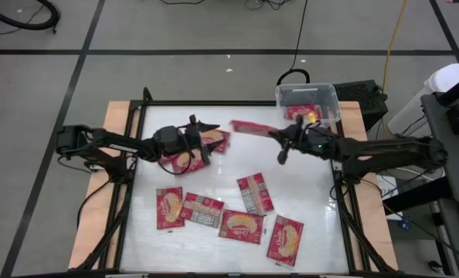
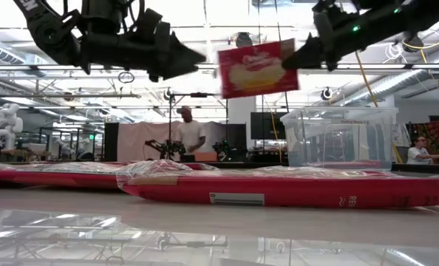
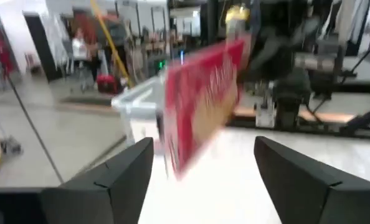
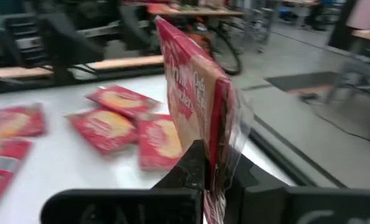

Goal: Sort popcorn bags into baskets
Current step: Put the red popcorn bag into the transparent bin

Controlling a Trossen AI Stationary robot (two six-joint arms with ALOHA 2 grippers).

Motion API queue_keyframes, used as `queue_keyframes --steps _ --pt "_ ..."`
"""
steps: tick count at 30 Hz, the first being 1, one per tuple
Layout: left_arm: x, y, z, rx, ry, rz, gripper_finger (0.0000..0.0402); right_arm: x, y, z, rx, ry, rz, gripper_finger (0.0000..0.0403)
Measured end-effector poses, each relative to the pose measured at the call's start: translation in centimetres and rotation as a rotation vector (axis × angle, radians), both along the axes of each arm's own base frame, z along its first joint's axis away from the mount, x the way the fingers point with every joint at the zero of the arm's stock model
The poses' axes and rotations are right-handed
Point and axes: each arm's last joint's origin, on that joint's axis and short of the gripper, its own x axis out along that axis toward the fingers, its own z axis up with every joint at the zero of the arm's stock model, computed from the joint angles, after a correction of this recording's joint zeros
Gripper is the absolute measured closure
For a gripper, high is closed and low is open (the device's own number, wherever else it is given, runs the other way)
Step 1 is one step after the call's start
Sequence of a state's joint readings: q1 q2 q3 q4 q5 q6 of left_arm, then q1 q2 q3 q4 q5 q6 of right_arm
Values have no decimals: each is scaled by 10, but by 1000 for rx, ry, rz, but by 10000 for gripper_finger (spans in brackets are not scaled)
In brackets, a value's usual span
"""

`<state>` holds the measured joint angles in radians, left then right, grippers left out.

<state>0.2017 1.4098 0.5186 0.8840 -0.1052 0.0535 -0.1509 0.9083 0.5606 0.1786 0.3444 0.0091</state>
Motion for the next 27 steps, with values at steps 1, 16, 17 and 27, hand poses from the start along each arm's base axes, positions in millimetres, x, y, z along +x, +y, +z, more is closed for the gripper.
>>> queue_keyframes --steps 1,16,17,27 --pt "-1 0 -3 -20 29 4 114 -6 -1 5 -3 13 -31 398" --pt "0 -16 -20 -127 192 -46 185 -81 -31 111 16 238 -398 395" --pt "0 -17 -20 -126 192 -52 188 -85 -34 114 28 259 -428 395" --pt "1 -23 -20 -125 193 -75 210 -88 -76 108 182 391 -520 395"
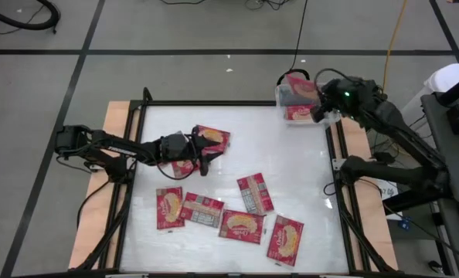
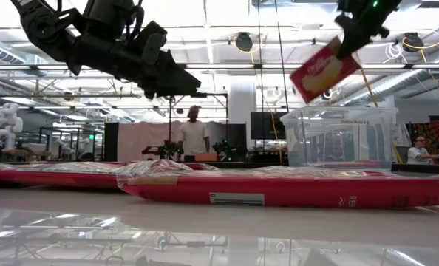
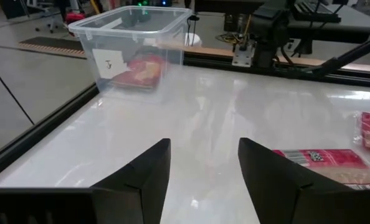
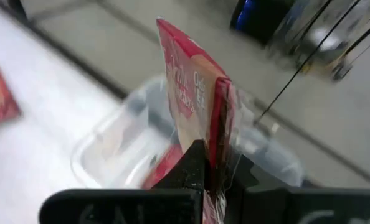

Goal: Sort popcorn bags into baskets
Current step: Put the red popcorn bag into the transparent bin

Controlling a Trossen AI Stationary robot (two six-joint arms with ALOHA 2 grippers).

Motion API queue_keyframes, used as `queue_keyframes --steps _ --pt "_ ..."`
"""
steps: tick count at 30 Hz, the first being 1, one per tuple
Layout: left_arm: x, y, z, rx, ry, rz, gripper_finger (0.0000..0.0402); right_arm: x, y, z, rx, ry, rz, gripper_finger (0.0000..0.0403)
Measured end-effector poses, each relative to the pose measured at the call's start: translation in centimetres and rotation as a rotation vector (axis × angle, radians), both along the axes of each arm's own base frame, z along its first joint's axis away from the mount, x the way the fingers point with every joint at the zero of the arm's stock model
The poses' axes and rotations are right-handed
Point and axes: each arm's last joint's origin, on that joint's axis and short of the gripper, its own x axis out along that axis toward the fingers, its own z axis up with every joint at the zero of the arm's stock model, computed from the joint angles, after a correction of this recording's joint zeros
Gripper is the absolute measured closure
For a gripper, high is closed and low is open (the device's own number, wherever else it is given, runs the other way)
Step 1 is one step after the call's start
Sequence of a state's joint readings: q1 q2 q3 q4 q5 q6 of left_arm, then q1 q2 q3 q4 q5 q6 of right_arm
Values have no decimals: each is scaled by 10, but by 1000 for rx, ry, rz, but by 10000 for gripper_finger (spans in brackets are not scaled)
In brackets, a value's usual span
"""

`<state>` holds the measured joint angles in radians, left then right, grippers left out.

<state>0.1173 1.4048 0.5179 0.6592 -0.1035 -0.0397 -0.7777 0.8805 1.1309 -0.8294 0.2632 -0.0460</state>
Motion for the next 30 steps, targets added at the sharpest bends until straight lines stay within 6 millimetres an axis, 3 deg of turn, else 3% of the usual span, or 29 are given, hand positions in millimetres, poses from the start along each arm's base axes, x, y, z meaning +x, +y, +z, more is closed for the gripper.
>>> queue_keyframes --steps 10,18,30 --pt "1 -11 -1 14 15 -45 205 15 -41 -33 276 37 -6 395" --pt "1 -14 -1 10 14 -53 210 19 -62 -57 435 72 -22 394" --pt "1 -14 -1 16 14 -54 201 22 -79 -71 489 95 -57 389"
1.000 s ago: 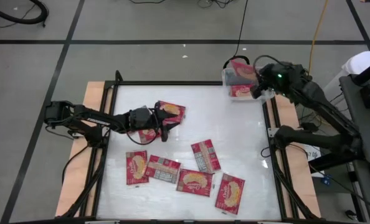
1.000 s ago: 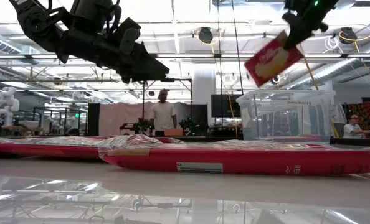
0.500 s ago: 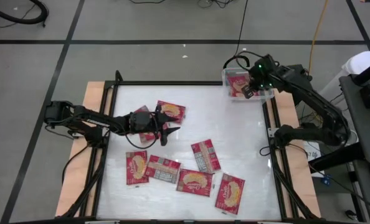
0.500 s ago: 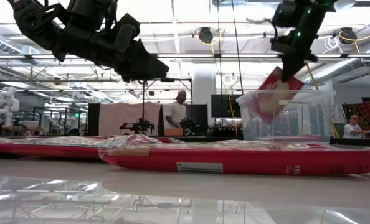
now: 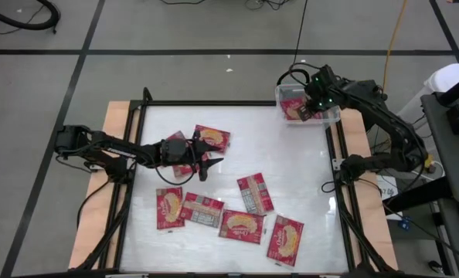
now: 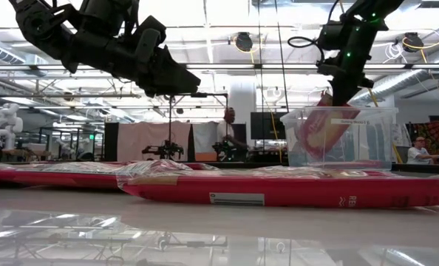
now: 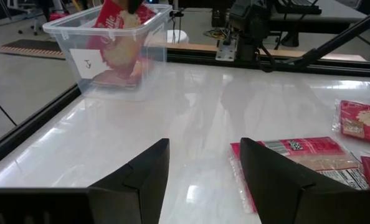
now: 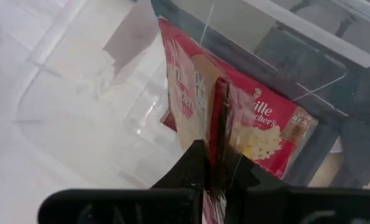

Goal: Sort popcorn bags into baskets
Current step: Put the red popcorn bag into the transparent bin

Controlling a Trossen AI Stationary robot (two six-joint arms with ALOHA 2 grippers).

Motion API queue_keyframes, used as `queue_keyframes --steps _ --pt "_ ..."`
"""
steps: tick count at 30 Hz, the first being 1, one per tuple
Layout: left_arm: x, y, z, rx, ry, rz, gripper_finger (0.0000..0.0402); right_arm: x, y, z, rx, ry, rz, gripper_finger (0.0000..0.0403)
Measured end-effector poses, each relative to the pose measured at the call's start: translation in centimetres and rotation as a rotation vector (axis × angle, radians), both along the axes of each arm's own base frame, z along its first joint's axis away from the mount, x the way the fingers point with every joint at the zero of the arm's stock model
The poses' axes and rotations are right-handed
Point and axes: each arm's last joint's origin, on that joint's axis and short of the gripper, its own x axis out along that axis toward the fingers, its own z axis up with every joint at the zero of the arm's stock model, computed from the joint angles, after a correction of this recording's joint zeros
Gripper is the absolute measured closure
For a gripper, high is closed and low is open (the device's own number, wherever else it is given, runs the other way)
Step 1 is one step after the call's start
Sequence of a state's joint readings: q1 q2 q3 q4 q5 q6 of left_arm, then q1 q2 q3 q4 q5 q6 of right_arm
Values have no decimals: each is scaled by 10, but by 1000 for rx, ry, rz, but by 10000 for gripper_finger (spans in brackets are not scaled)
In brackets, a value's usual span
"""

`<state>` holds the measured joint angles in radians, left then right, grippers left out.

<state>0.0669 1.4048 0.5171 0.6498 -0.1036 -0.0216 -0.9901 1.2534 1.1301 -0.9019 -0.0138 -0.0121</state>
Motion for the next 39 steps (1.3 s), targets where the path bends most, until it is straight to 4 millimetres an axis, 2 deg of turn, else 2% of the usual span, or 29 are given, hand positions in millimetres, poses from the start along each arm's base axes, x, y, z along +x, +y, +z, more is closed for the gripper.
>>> queue_keyframes --steps 7,13,17,23,27,31,35,39 --pt "0 0 1 15 -6 -3 201 -2 -5 0 -88 111 -48 325" --pt "0 0 1 17 -6 -4 201 -1 -8 1 -134 115 -59 278" --pt "0 0 1 17 -6 -4 201 -2 -10 1 -180 171 -78 263" --pt "0 0 1 17 -6 -4 201 -4 -11 -10 -204 220 -91 259" --pt "0 0 0 17 3 -4 201 0 -9 -14 -238 146 -56 259" --pt "-1 0 -3 15 34 -3 201 9 1 -9 -284 -36 50 259" --pt "-2 0 -6 13 72 -2 202 19 21 -1 -351 -215 155 259" --pt "-3 0 -9 16 98 14 202 27 50 6 -411 -286 195 259"
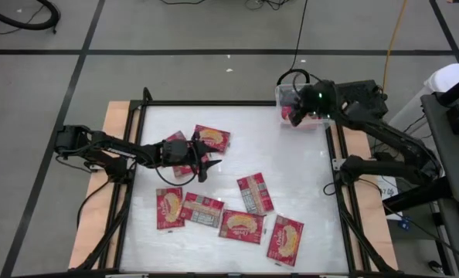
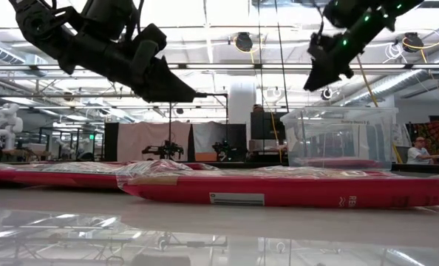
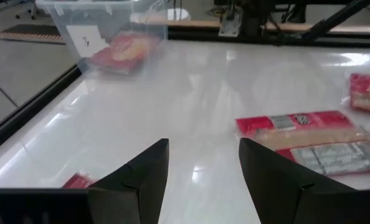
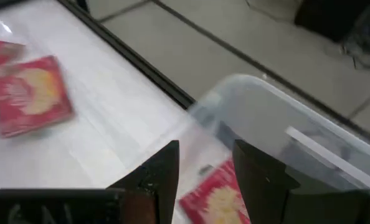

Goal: Sort popcorn bags into baskets
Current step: Put the red popcorn bag into the transparent bin

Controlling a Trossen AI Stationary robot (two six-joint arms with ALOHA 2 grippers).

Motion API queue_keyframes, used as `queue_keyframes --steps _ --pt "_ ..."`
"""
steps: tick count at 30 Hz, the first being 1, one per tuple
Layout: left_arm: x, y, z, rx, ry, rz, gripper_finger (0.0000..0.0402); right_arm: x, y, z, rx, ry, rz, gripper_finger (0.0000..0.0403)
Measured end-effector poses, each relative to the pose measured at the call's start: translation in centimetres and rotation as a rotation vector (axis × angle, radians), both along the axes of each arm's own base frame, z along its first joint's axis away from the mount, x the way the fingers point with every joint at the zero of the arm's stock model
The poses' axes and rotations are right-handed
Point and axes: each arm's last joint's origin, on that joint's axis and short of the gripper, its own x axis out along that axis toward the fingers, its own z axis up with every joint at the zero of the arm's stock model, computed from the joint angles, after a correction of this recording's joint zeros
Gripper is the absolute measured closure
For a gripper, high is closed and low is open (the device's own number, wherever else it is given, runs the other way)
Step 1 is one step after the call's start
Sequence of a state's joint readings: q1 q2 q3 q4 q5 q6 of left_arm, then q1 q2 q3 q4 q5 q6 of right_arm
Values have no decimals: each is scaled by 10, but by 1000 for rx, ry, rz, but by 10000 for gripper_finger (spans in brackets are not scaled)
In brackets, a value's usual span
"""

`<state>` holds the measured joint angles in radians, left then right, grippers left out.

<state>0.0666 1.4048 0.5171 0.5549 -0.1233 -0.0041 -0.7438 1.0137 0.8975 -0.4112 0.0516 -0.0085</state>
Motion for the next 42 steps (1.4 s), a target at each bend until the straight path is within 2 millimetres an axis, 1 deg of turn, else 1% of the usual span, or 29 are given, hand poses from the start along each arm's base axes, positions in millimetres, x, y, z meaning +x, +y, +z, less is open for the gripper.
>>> queue_keyframes --steps 4,6,9,13,16,19,26,31,34,37,42 --pt "-3 3 -6 11 70 48 202 7 31 4 -59 -48 69 259" --pt "-4 5 -9 4 101 62 202 12 48 0 -81 -76 169 259" --pt "-6 7 -12 -18 134 81 202 21 73 -14 -73 -140 387 259" --pt "-7 3 -15 -30 160 65 202 30 104 -36 -62 -223 557 259" --pt "-6 -4 -15 -35 161 25 202 34 124 -53 -40 -242 613 259" --pt "-6 -13 -15 -30 164 -23 202 37 141 -69 -4 -235 608 259" --pt "-6 -35 -14 -6 161 -108 202 51 180 -97 69 -176 609 259" --pt "-10 -56 -17 -12 194 -169 202 65 206 -107 60 -239 662 259" --pt "-14 -72 -21 -37 237 -212 202 72 221 -113 60 -294 699 259" --pt "-22 -89 -25 -51 292 -266 202 78 235 -121 42 -345 686 259" --pt "-40 -123 -31 -8 350 -285 202 87 248 -140 19 -383 656 259"
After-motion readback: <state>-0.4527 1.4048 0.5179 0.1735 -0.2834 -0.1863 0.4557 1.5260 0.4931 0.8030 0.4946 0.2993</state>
